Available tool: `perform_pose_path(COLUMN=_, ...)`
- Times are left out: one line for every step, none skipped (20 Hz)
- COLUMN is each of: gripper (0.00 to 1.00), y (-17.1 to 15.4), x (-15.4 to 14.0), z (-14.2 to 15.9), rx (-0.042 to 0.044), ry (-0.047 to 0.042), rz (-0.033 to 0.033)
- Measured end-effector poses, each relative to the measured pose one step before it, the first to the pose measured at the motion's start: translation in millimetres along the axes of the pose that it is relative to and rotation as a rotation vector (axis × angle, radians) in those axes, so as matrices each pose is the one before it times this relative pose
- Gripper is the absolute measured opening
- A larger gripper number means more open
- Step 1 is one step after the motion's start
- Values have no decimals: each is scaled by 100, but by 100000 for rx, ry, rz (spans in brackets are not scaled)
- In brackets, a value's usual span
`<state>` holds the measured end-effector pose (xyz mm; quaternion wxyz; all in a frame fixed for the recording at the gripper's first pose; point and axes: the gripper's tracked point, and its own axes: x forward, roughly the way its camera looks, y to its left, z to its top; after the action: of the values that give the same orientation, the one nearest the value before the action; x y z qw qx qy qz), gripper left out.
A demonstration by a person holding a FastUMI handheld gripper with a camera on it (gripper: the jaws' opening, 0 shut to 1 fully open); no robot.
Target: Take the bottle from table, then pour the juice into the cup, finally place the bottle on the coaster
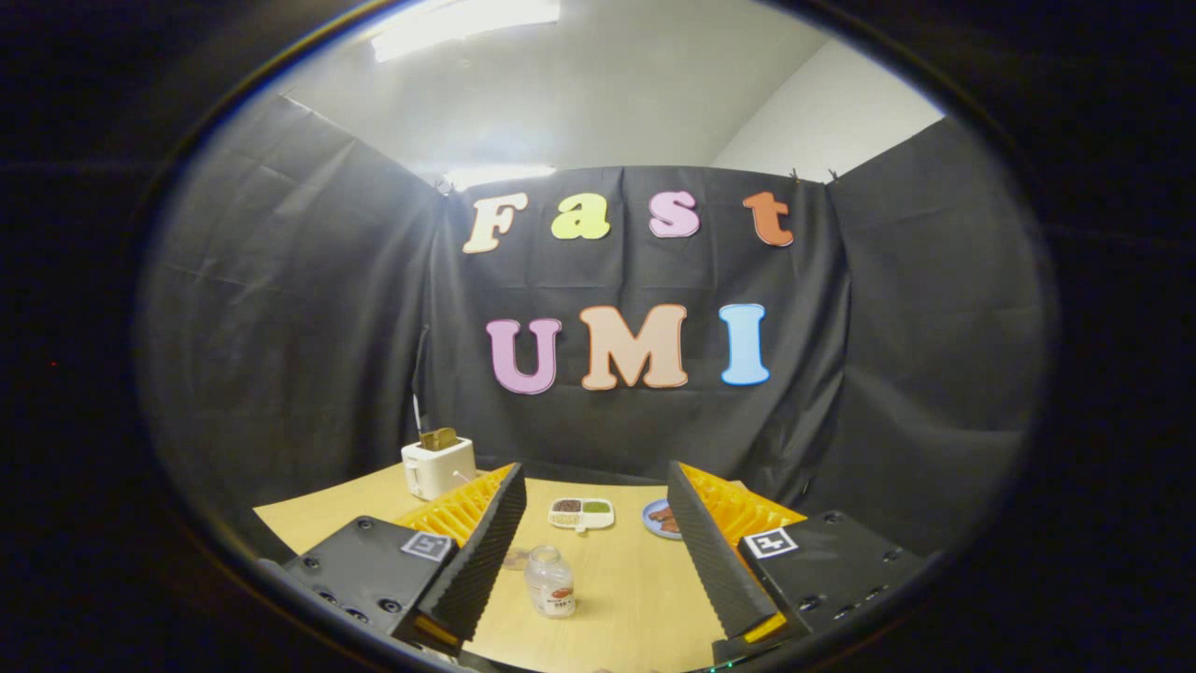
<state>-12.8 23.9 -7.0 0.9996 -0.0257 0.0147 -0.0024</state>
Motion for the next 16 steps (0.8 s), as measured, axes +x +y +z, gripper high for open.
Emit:
perform_pose_path(gripper=96, y=-20, x=46, z=28, rx=-35, ry=-289, rz=-218)
perform_pose_path(gripper=96, y=17, x=-71, z=-97, rx=-346, ry=-386, rz=-311)
perform_pose_path(gripper=96, y=-129, x=-12, z=-88, rx=-467, ry=-362, rz=-717)
perform_pose_path(gripper=96, y=-67, x=-41, z=-334, rx=-437, ry=37, rz=-647)
perform_pose_path(gripper=96, y=24, x=-61, z=-393, rx=-224, ry=189, rz=-455)
perform_pose_path(gripper=96, y=10, x=23, z=-457, rx=-22, ry=312, rz=-314)
perform_pose_path(gripper=96, y=48, x=-55, z=-506, rx=-35, ry=361, rz=-193)
perform_pose_path(gripper=96, y=-36, x=10, z=-678, rx=27, ry=679, rz=-450)
perform_pose_path(gripper=96, y=-25, x=-7, z=-686, rx=185, ry=796, rz=-191)
perform_pose_path(gripper=96, y=118, x=36, z=-884, rx=224, ry=874, rz=223)
perform_pose_path(gripper=96, y=135, x=25, z=-773, rx=199, ry=807, rz=167)
perform_pose_path(gripper=96, y=62, x=23, z=-807, rx=59, ry=805, rz=240)
perform_pose_path(gripper=96, y=101, x=99, z=-743, rx=-129, ry=586, rz=239)
perform_pose_path(gripper=97, y=105, x=152, z=-718, rx=-209, ry=323, rz=336)
perform_pose_path(gripper=97, y=107, x=83, z=-634, rx=-349, ry=269, rz=154)
perform_pose_path(gripper=97, y=-98, x=155, z=-734, rx=-585, ry=333, rz=-176)
